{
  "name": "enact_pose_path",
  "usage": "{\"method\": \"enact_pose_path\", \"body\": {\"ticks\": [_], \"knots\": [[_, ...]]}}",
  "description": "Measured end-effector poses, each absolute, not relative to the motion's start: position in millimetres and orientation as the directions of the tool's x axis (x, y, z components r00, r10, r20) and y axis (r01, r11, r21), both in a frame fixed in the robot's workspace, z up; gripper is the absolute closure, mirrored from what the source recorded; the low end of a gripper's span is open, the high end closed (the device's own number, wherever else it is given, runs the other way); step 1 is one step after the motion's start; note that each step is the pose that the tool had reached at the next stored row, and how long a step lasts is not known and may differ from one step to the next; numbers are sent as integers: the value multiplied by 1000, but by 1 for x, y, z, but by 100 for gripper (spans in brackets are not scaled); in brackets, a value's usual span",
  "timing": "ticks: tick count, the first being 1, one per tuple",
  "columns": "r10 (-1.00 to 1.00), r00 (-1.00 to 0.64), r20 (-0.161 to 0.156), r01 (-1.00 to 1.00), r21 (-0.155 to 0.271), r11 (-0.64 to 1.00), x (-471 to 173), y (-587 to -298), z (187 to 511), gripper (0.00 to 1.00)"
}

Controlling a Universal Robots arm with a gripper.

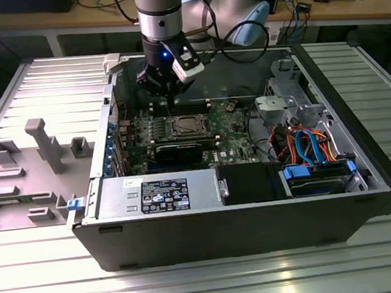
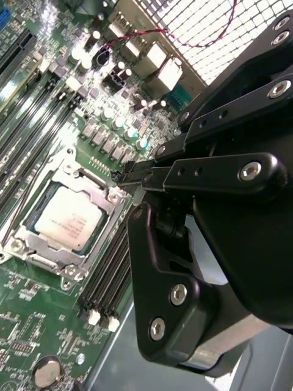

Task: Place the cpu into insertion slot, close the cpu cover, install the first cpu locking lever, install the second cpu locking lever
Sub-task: 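Install the first cpu locking lever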

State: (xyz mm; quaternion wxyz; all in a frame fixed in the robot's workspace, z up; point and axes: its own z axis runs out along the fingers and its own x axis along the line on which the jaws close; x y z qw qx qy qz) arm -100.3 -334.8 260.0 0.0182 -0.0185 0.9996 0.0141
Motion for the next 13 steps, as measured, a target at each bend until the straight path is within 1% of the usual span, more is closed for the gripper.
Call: {"method": "enact_pose_path", "body": {"ticks": [4, 13], "knots": [[-38, -999, -37, -39, 29, 999, -118, -335, 259, 89], [-38, -999, -37, -39, 29, 999, -121, -335, 259, 89]]}}
